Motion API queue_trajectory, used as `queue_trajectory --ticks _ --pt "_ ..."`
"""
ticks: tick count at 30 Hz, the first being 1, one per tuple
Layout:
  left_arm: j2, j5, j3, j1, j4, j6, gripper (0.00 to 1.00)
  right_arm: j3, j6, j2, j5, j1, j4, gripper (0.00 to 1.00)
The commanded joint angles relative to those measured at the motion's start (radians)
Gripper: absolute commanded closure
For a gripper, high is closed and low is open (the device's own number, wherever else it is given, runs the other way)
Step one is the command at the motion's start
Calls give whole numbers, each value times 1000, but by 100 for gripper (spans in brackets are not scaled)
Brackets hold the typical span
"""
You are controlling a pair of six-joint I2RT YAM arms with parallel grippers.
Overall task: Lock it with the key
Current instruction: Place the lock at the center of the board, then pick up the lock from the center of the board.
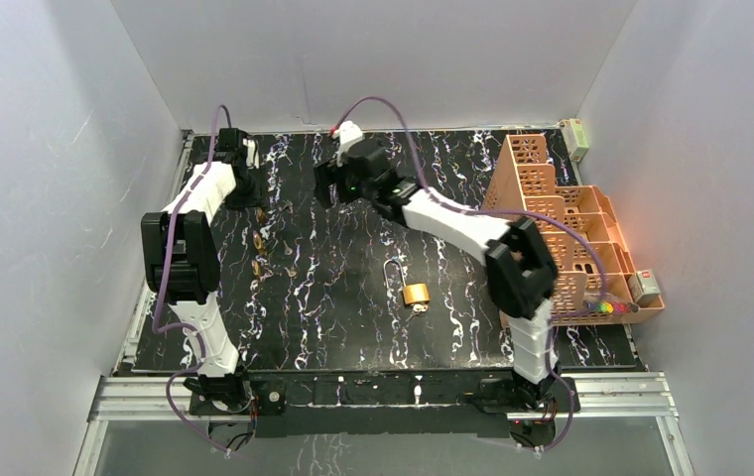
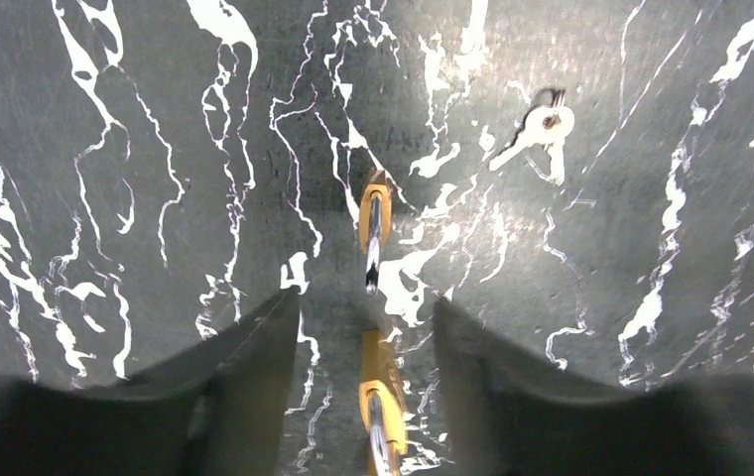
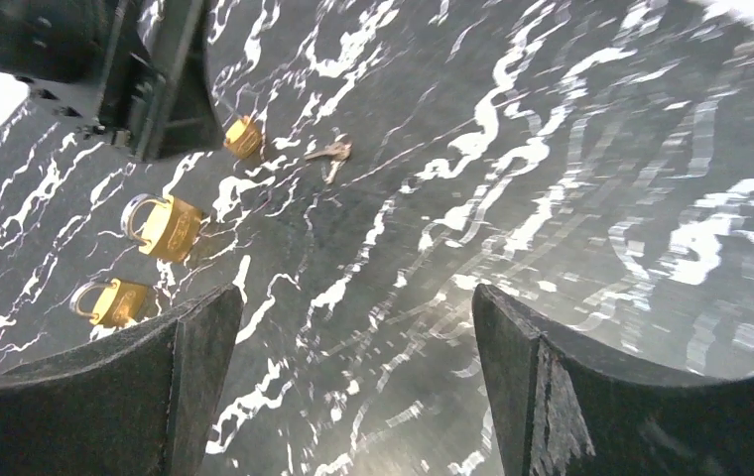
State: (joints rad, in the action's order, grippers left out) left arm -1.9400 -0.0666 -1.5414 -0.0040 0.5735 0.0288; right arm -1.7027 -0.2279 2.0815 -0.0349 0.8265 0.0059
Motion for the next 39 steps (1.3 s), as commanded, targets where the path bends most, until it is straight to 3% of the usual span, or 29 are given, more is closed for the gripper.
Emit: queue_trajectory --ticks 1,3,8,9,14,19,25,39 --pt "29 14 -71 2 48 -3 37 168 80 -271 -101 -4 -58 6" --pt "39 31 -87 2 53 1 32 291 57 -381 -147 -2 -116 5" --pt "85 65 -125 2 50 2 4 617 -166 -654 -370 51 -311 2" --pt "101 66 -125 1 39 6 2 659 -214 -697 -407 69 -359 1" --pt "180 119 -128 -13 2 38 2 764 -368 -781 -485 148 -521 1" --pt "236 158 -155 -37 -2 60 2 761 -459 -694 -551 182 -608 1" --pt "272 202 -164 -39 19 46 2 835 -428 -642 -424 180 -413 1" --pt "304 249 -123 -39 2 35 2 874 -408 -527 -325 151 -306 13"
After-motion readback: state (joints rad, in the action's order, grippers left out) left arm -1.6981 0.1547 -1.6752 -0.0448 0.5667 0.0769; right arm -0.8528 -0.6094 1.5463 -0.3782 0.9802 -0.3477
